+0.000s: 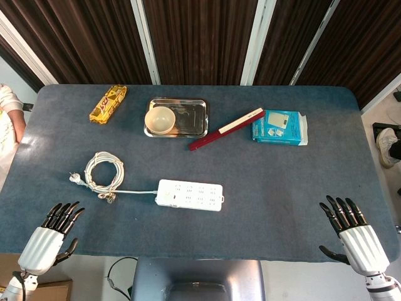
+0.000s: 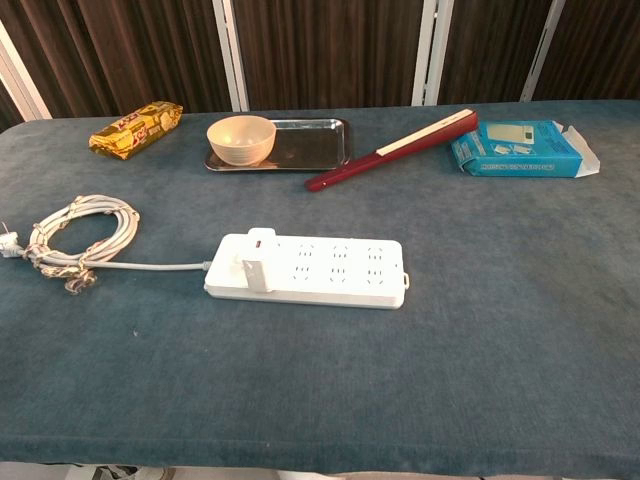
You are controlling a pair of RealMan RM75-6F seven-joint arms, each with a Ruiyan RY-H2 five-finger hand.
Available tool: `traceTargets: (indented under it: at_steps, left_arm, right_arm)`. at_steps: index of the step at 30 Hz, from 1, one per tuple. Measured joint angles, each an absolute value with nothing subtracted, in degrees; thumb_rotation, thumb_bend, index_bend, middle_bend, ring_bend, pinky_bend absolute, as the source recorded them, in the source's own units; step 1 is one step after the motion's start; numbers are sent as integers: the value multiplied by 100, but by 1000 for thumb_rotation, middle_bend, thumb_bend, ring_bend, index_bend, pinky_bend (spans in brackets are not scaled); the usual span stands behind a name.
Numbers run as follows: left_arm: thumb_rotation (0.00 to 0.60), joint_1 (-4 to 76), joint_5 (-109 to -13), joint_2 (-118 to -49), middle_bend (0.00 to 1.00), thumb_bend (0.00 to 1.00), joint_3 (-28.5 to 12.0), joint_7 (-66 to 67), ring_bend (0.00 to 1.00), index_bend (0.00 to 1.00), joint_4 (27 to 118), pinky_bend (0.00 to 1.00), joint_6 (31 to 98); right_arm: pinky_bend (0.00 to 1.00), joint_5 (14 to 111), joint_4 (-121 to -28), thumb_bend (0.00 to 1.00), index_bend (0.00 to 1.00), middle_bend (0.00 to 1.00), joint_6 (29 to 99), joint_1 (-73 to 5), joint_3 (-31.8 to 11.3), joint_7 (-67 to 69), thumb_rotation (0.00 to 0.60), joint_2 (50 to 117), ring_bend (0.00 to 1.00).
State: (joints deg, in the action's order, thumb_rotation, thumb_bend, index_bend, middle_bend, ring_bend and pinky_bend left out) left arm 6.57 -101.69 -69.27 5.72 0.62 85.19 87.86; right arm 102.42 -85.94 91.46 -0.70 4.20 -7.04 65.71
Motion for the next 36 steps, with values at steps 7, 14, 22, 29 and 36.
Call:
traceTargets:
  at_steps: [7,14,22,29,36]
  left_arm:
    - [600,755,-10451,-7264,0,432,641,-126,0,0,8311,67,8756]
    - [600,1125,-10859,-8379,0,419,531,-383,0,0,7960,57,8666]
    - [600,1713,-10425,-9725,0,401,-135,952,0,0,7898,54,7710]
    - [600,2252,-9890,-10892,0,392,-704,2179,0,0,7241,47,7176]
    - [600,2683,-9412,-11592,0,389,-1004,2797,0,0,6768,46,6831]
  right_arm:
    - [0,10278,-8620,234,0,0,9025,-174,394,-770,600,6629,0]
    - [0,10121,-8730,234,0,0,8913,-295,206,-944,600,6700,0]
    - [0,9756,-9007,234,0,0,8417,-525,75,-998,600,6660,0]
    - [0,9529,-9006,233,0,0,8233,-622,15,-956,600,6656,0]
    - [0,9498,-9019,233,0,0,8233,-633,27,-945,600,6637,0]
